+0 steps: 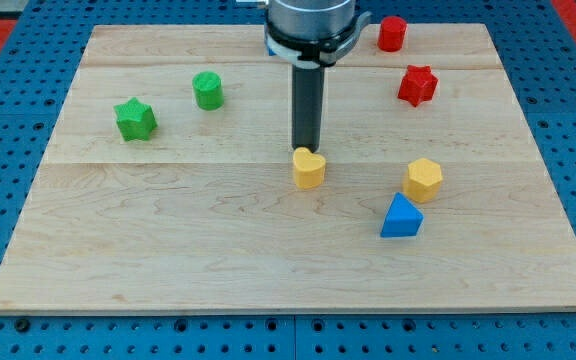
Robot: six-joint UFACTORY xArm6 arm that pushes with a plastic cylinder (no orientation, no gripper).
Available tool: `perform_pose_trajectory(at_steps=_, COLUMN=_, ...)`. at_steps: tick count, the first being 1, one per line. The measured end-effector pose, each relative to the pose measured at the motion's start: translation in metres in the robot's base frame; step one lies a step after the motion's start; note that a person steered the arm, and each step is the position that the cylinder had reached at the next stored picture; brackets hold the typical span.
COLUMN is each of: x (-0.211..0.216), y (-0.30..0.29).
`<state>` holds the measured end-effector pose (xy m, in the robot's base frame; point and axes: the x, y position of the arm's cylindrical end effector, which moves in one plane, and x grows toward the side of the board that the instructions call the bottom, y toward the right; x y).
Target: Drag the red star diagonally bottom left to the red circle
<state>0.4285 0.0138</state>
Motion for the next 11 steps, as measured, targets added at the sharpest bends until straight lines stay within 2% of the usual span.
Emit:
perform_pose_trajectory(at_steps=1, x=-0.013, y=0.0)
perform_pose_trajectory(at_steps=2, x=-0.06, y=0.077)
perform_pose_trajectory(at_steps=3, x=-0.086, y=0.162)
perform_pose_trajectory(at_steps=5, x=-0.113, y=0.198)
perform_pose_trajectory(at_steps=6, x=-0.141, y=0.178)
perform_pose_trajectory(at_steps=8, x=-0.163, y=0.109)
perform_pose_trajectory(at_steps=11, x=-0.166, y=0.146)
